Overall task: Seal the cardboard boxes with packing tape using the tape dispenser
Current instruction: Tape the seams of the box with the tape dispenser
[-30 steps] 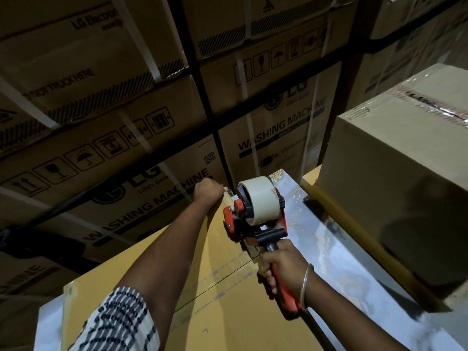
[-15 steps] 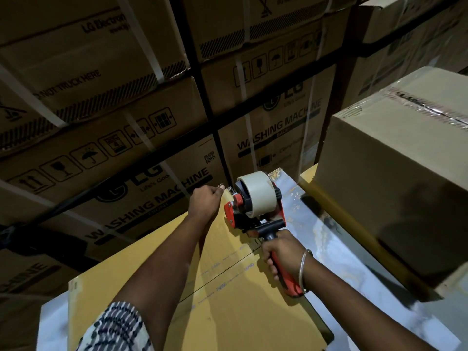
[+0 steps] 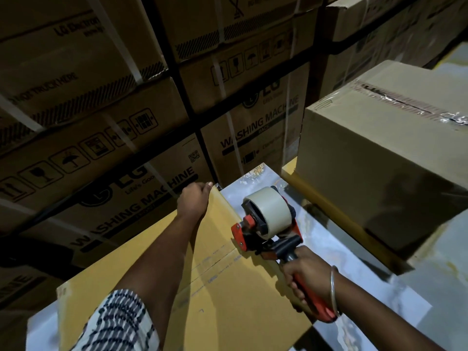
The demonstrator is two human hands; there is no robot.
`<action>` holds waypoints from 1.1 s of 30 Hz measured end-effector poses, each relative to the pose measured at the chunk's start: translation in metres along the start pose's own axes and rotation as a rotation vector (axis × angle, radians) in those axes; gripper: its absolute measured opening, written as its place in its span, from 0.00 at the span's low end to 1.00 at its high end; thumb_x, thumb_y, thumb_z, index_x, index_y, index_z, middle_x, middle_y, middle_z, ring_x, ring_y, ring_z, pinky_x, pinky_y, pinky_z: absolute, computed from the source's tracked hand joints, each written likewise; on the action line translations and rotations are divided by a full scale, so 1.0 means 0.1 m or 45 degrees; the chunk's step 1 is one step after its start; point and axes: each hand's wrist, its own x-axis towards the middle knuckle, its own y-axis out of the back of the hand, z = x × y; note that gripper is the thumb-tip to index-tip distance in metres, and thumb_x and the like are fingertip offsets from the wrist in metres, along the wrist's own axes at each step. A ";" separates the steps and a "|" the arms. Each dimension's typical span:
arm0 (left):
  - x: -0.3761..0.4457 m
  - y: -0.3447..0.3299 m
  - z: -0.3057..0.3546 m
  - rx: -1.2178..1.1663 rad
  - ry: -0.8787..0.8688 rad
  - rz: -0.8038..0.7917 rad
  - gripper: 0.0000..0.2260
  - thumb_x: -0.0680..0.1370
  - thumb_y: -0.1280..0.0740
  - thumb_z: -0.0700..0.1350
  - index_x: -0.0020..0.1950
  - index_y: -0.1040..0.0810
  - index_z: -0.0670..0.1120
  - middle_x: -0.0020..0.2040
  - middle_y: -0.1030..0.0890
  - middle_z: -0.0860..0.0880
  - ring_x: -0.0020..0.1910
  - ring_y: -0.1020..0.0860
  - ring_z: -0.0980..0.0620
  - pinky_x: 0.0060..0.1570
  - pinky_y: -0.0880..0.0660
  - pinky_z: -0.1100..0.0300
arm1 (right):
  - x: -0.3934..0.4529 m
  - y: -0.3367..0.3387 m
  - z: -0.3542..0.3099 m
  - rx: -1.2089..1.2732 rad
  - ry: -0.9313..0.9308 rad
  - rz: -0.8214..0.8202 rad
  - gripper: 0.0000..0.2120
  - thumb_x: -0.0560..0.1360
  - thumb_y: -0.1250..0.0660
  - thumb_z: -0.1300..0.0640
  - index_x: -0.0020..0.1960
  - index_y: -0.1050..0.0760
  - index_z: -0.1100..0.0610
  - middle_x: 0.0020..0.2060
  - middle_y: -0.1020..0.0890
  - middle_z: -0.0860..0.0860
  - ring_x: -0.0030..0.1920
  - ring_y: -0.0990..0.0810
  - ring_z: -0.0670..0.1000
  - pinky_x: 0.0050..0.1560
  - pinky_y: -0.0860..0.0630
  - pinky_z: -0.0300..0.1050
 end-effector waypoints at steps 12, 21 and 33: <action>-0.13 0.20 -0.04 0.294 -1.082 -0.243 0.25 0.79 0.46 0.64 0.62 0.21 0.50 0.59 0.21 0.52 0.59 0.25 0.52 0.53 0.28 0.52 | 0.03 0.01 -0.02 -0.136 -0.016 0.048 0.09 0.69 0.40 0.70 0.32 0.33 0.61 0.24 0.35 0.57 0.22 0.38 0.52 0.27 0.40 0.42; -0.13 0.37 -0.14 0.457 -0.712 -0.385 0.30 0.77 0.50 0.67 0.73 0.29 0.54 0.75 0.32 0.54 0.78 0.41 0.53 0.71 0.45 0.30 | 0.24 -0.08 -0.19 -0.187 0.000 0.025 0.04 0.65 0.38 0.67 0.39 0.31 0.62 0.24 0.35 0.55 0.21 0.39 0.52 0.28 0.41 0.41; -0.18 0.39 -0.10 0.381 -0.490 -0.465 0.19 0.82 0.41 0.60 0.72 0.31 0.58 0.79 0.37 0.57 0.80 0.48 0.54 0.70 0.53 0.26 | -0.20 0.36 0.02 -0.204 -0.096 -0.107 0.06 0.57 0.37 0.62 0.27 0.34 0.59 0.25 0.35 0.56 0.22 0.38 0.52 0.28 0.40 0.42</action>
